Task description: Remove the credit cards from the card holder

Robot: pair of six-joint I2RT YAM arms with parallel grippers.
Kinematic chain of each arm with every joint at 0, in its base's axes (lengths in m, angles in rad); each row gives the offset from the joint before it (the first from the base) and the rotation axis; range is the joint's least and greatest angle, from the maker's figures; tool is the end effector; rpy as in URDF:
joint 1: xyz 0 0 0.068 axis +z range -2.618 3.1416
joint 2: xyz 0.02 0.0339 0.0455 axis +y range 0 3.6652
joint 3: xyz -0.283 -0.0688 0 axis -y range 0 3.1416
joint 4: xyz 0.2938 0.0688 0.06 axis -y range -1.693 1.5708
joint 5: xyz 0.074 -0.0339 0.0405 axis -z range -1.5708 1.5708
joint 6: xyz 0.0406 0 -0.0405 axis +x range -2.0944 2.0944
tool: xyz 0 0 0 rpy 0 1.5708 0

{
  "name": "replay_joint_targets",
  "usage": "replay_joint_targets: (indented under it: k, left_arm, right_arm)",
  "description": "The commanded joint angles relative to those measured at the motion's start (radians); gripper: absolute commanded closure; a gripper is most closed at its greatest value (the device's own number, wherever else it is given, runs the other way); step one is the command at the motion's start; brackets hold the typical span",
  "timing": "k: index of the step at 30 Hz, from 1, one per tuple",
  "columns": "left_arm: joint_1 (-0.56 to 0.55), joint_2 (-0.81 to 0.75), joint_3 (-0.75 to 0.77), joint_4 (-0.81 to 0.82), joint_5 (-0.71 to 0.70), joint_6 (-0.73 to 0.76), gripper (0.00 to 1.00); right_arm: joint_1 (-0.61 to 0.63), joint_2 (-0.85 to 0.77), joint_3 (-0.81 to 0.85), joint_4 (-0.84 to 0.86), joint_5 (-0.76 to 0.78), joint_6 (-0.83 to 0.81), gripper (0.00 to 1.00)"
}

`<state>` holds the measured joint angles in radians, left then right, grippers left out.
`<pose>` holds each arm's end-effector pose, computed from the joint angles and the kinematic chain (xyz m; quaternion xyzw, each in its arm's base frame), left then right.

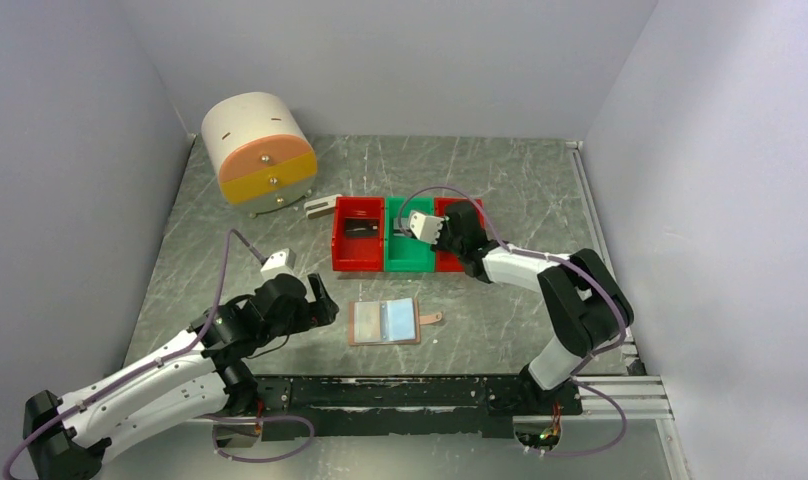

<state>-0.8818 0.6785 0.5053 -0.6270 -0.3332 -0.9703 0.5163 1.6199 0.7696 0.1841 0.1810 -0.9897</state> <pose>0.1232 -0.1287 0.2190 -0.1027 0.9102 -0.2039 0.3456 0.3188 0.1725 0.1445 -0.5837 0.6806 -0.1811 0.4040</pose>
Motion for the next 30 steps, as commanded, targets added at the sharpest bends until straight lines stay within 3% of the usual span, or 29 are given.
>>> replay_joint_targets:
  k: [1, 15, 30]
  left_arm:
    - [-0.005, -0.002, -0.007, -0.016, -0.021, -0.011, 0.0]
    - [-0.005, 0.015, -0.012, -0.017, -0.022, -0.024, 0.0]
    - [-0.005, 0.039, -0.011, -0.024, -0.021, -0.043, 0.01]
  right_arm:
    - [-0.014, 0.029, 0.032, 0.024, -0.023, -0.039, 1.0]
    - [-0.059, 0.048, 0.068, -0.119, -0.104, -0.053, 0.73]
    - [-0.068, 0.074, 0.082, -0.094, -0.044, 0.0, 0.62]
